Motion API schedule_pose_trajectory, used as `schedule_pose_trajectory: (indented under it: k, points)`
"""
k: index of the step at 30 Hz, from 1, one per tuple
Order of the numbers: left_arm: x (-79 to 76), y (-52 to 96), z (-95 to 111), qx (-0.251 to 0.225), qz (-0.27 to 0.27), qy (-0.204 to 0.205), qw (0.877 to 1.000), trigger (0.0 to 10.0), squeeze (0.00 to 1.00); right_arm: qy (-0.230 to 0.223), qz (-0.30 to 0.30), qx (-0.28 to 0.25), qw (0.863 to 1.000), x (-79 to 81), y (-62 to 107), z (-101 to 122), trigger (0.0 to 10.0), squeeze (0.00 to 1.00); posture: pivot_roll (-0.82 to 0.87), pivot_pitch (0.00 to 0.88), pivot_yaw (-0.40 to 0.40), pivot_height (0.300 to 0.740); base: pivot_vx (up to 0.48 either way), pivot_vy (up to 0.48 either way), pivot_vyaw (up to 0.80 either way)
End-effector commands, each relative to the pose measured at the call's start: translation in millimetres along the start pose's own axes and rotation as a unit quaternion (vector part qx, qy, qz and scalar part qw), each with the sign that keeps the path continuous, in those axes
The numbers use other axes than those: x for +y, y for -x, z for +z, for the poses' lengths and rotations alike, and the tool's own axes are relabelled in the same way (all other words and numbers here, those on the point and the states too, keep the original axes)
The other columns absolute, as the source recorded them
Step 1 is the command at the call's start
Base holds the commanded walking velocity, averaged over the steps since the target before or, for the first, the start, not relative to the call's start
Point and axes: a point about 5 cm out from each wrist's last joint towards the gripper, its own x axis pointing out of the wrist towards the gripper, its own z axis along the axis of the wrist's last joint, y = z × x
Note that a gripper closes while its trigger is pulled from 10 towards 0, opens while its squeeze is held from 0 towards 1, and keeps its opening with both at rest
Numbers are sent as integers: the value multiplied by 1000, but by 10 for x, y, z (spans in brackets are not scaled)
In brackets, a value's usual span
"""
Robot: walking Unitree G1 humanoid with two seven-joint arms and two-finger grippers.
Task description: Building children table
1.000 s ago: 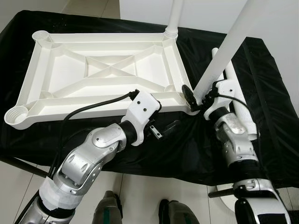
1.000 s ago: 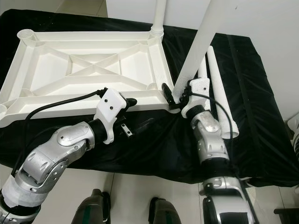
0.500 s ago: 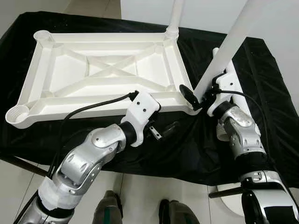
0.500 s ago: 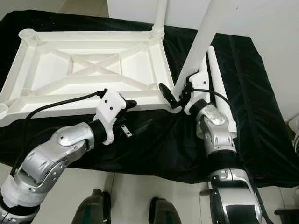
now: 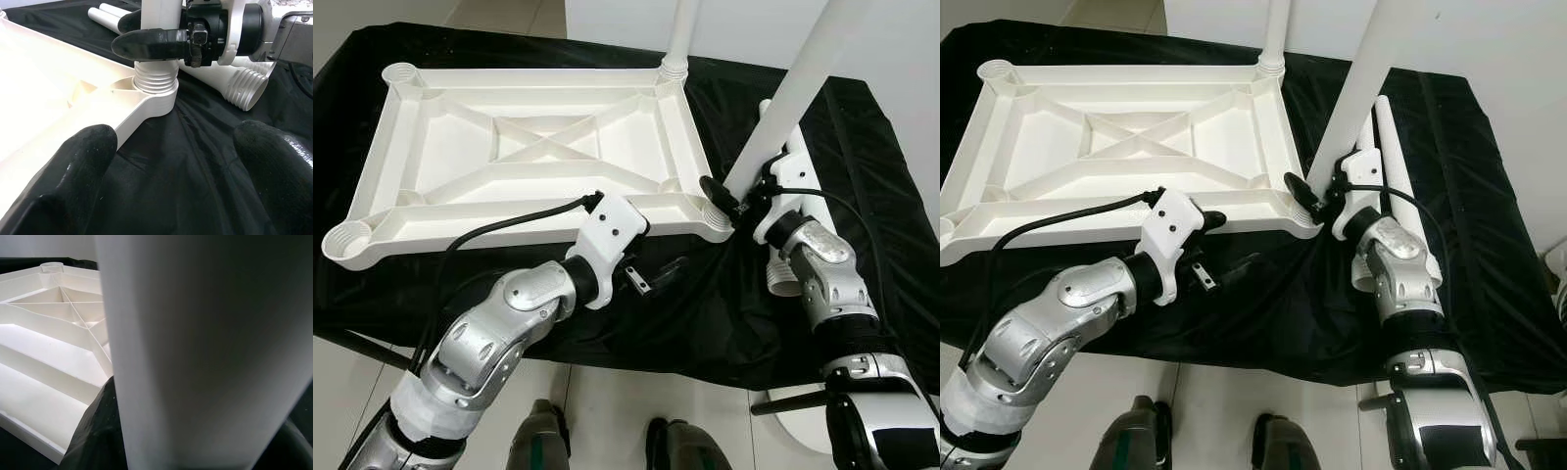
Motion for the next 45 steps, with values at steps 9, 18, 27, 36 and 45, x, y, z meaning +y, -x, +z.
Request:
schedule_pose_trajectory:
  k: [9,18,27,36,45]
  points:
    - [-82,-8,21,-2,-44,-4,999,10000,0,-35,-81,21,996,182,14,-136,10000,0,105,118,-22,740,0,0,0]
    - [-78,-12,13,-2,-43,-5,999,10000,0,-49,-180,23,982,286,49,-185,10000,0,103,102,-26,740,0,0,0]
    - [-61,-25,12,-3,-43,-9,999,10000,0,-54,-306,39,950,496,78,-240,10000,0,100,80,-31,740,0,0,0]
    - [-50,-27,16,-4,-42,-11,999,10000,0,-88,-355,51,929,716,34,-250,10000,0,104,77,-33,740,0,0,0]
    - [-43,-24,20,-4,-42,-10,999,10000,0,-108,-344,46,932,756,3,-233,10000,0,100,78,-30,740,0,0,0]
